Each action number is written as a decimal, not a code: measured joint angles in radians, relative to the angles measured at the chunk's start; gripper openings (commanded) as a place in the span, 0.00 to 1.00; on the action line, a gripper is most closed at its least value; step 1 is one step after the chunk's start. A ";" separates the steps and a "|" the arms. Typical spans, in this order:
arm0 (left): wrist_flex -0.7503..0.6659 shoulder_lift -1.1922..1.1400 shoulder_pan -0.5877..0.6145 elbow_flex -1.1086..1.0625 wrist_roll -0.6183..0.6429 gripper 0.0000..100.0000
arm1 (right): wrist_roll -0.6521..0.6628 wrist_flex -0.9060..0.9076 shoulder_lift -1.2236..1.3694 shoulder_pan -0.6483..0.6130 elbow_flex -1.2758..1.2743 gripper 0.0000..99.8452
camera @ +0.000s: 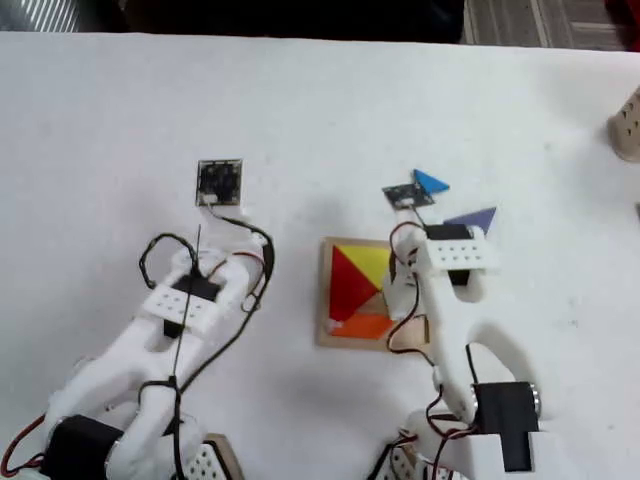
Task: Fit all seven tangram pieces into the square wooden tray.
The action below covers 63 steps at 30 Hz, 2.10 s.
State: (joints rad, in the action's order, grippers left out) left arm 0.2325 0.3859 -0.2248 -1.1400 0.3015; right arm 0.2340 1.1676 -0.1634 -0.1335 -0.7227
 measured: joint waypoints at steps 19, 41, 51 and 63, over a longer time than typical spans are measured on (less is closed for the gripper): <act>0.000 0.000 0.000 0.000 0.000 0.02 | -0.002 -0.196 0.126 0.018 0.086 0.02; 0.000 0.000 0.000 0.000 0.000 0.02 | 0.012 -0.172 0.084 0.178 0.187 0.02; 0.000 0.000 0.000 0.000 0.000 0.02 | 0.008 -0.041 -0.126 0.259 0.100 0.02; 0.000 0.000 0.000 0.000 0.000 0.02 | 0.044 -0.072 -0.229 0.127 -0.155 0.02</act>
State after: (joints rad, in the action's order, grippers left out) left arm 0.2325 0.3859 -0.2248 -1.1400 0.3015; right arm 0.2785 1.0955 -0.3920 -0.0061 -0.8777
